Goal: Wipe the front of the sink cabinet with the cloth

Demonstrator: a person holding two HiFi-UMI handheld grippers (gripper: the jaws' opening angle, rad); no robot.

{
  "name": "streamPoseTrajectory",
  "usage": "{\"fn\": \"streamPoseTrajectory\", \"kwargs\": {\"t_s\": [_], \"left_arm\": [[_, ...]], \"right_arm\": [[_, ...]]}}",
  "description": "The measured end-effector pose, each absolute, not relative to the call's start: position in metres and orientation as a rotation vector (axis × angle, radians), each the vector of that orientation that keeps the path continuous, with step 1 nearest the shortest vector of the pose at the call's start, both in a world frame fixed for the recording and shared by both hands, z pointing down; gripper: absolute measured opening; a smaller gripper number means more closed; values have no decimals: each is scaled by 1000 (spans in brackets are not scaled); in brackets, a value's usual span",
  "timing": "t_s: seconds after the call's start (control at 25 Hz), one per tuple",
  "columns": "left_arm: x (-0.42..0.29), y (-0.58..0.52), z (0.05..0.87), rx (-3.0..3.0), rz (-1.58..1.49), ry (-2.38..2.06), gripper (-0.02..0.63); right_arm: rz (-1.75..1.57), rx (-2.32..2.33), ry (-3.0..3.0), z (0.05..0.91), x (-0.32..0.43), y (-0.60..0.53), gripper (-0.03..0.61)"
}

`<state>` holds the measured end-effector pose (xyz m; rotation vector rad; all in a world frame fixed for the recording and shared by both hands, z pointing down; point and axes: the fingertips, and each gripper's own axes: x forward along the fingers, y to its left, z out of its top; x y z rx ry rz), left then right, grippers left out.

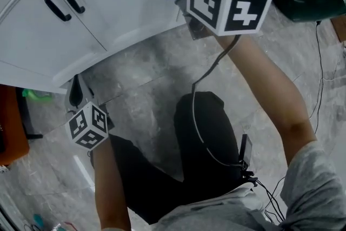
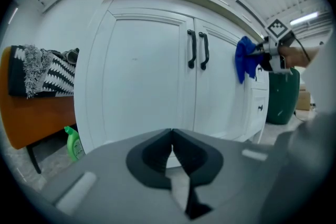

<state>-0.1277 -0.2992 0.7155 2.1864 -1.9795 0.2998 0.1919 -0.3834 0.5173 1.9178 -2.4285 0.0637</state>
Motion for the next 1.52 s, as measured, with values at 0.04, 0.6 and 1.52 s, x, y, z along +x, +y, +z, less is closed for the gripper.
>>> {"fn": "streamPoseTrajectory", "kwargs": {"t_s": [0.04, 0.6, 1.52], "left_arm": [[-129, -300, 715, 2183, 295, -1987, 11], [-109, -224, 535, 2328, 370, -1821, 11], [-21, -60, 48, 2524, 129, -1533, 11]], "right_arm": [[14, 1906, -2494, 503, 187, -375, 75], [166, 1560, -2605, 412, 154, -278, 78], [328, 1576, -2526, 35, 181, -102, 78]]}}
